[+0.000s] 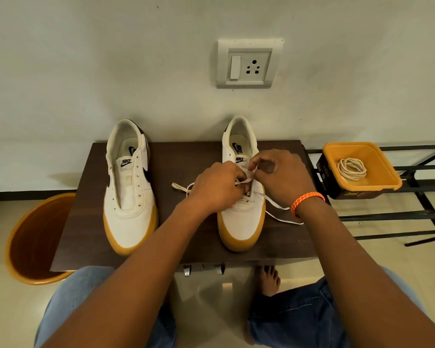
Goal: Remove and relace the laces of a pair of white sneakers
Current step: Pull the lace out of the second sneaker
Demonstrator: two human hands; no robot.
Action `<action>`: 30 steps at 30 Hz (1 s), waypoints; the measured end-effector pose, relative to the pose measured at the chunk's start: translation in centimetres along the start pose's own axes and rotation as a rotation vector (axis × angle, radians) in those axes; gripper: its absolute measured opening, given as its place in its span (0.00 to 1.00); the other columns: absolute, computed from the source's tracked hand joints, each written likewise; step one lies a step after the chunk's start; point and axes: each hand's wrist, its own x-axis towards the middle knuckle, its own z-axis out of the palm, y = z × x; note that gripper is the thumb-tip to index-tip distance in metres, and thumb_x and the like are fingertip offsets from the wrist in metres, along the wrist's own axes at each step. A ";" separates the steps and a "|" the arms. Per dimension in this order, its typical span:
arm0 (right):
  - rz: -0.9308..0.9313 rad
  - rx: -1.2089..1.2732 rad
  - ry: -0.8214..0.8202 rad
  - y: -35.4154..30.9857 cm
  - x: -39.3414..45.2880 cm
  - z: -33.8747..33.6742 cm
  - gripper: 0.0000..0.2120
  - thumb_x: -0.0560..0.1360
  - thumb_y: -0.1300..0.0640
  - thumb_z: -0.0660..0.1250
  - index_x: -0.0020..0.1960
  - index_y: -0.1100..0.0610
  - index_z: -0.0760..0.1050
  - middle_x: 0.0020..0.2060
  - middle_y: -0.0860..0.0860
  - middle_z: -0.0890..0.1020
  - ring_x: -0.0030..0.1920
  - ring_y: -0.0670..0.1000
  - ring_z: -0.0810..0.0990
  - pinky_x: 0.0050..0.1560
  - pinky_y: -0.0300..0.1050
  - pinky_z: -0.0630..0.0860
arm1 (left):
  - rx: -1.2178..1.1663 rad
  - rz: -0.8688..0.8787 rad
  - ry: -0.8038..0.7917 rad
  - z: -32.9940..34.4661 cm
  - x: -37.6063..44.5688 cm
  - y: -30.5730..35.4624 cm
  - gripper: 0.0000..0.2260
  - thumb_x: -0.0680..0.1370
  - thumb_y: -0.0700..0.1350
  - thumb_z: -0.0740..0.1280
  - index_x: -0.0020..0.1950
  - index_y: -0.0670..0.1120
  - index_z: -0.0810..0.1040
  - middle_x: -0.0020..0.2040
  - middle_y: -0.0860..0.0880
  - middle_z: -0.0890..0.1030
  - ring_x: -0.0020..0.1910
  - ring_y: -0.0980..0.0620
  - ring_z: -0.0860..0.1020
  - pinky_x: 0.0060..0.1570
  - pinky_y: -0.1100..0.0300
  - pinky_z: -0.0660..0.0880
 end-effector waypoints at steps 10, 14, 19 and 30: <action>0.003 -0.018 -0.007 -0.2 -0.1 0.0 0.09 0.74 0.59 0.73 0.46 0.44 0.84 0.48 0.45 0.85 0.48 0.47 0.84 0.53 0.52 0.84 | -0.044 -0.013 -0.033 0.1 -0.2 0.4 0.06 0.76 0.52 0.79 0.51 0.53 0.88 0.45 0.53 0.87 0.31 0.58 0.83 0.45 0.53 0.85; 0.004 -0.013 -0.008 -0.2 0.0 -0.1 0.10 0.74 0.59 0.72 0.45 0.43 0.83 0.46 0.45 0.86 0.48 0.48 0.83 0.53 0.53 0.84 | -0.082 -0.005 -0.052 -0.2 0.0 -0.3 0.05 0.76 0.48 0.78 0.50 0.50 0.90 0.46 0.52 0.87 0.45 0.54 0.84 0.50 0.46 0.84; 0.014 -0.005 -0.012 0.0 0.1 -0.2 0.09 0.73 0.57 0.73 0.44 0.42 0.83 0.44 0.43 0.85 0.46 0.46 0.84 0.50 0.53 0.84 | -0.418 -0.039 -0.156 -2.3 -0.2 -0.4 0.04 0.78 0.41 0.76 0.49 0.41 0.88 0.34 0.51 0.83 0.30 0.58 0.78 0.33 0.62 0.77; 0.002 -0.006 -0.015 0.0 0.2 -0.1 0.08 0.73 0.58 0.73 0.44 0.44 0.84 0.44 0.44 0.85 0.45 0.47 0.83 0.51 0.53 0.84 | -0.098 0.002 -0.005 -1.4 -0.1 -0.5 0.13 0.75 0.51 0.78 0.58 0.58 0.84 0.47 0.56 0.85 0.36 0.57 0.84 0.47 0.51 0.85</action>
